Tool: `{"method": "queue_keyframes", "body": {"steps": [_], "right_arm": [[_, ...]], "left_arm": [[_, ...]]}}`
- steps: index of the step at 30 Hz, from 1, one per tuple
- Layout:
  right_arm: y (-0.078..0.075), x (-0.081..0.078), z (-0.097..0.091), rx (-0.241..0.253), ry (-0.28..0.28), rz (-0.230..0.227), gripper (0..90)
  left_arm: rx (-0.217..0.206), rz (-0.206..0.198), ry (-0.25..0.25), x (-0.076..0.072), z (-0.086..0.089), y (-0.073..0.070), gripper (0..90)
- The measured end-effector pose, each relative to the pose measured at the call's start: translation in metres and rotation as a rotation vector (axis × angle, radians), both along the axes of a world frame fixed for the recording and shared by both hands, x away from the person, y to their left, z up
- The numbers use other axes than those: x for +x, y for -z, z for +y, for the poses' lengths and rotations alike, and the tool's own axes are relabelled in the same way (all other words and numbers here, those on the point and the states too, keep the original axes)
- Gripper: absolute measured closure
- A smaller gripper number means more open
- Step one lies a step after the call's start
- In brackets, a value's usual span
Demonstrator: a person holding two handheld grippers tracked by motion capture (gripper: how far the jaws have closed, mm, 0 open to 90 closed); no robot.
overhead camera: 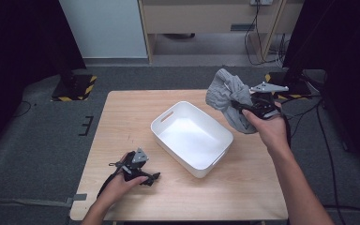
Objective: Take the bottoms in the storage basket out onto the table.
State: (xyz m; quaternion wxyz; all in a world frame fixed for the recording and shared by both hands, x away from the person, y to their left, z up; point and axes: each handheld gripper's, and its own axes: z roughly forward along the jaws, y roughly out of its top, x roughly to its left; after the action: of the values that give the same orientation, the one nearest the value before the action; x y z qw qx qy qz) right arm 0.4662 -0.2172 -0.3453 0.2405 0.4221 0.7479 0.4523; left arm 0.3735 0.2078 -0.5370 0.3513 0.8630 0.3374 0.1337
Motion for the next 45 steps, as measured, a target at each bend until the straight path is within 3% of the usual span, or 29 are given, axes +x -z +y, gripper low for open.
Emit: {"method": "queue_keyframes", "body": {"steps": [29,45], "right_arm": [[0.044,-0.002,-0.049,0.008,0.124,0.057,58.8],[0.071,-0.006,-0.06,0.002,0.164,0.094,58.4]], "left_arm": [[0.0,-0.001,0.0,0.0,0.0,0.0,0.0],[0.001,0.0,0.0,0.0,0.0,0.0,0.0]]}}
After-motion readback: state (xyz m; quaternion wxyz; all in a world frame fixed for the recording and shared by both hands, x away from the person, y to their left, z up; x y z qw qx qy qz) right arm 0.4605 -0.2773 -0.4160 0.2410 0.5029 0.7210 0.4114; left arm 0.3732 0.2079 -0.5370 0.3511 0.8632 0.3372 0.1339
